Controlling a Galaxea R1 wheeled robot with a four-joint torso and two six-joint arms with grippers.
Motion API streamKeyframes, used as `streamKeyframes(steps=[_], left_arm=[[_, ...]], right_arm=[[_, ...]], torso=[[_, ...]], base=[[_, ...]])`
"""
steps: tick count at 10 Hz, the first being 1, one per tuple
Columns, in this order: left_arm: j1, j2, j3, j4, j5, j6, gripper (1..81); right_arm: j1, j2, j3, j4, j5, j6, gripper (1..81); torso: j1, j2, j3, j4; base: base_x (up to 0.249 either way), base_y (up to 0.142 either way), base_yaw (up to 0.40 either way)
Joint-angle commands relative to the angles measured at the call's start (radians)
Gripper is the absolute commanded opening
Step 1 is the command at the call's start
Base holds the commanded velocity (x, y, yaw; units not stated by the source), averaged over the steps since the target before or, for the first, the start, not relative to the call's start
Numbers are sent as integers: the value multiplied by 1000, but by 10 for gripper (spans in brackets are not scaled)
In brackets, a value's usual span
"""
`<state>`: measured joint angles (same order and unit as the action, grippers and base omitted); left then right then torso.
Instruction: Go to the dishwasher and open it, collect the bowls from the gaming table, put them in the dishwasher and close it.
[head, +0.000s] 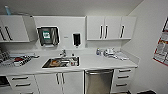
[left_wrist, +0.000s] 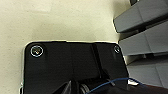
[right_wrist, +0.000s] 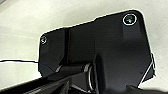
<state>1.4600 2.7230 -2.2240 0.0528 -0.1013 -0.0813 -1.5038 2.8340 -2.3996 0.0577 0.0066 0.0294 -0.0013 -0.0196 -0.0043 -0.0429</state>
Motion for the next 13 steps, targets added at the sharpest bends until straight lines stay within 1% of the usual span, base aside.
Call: streamKeyframes(steps=[1,13], left_arm=[[-59,-18,17,9,45,2,811],[-59,-18,17,7,43,3,811]], right_arm=[[55,-11,10,2,-54,0,811],[56,-11,10,2,-57,0,811]], torso=[[1,0,0,0],[1,0,0,0]], base=[[121,0,0],[113,0,0]])
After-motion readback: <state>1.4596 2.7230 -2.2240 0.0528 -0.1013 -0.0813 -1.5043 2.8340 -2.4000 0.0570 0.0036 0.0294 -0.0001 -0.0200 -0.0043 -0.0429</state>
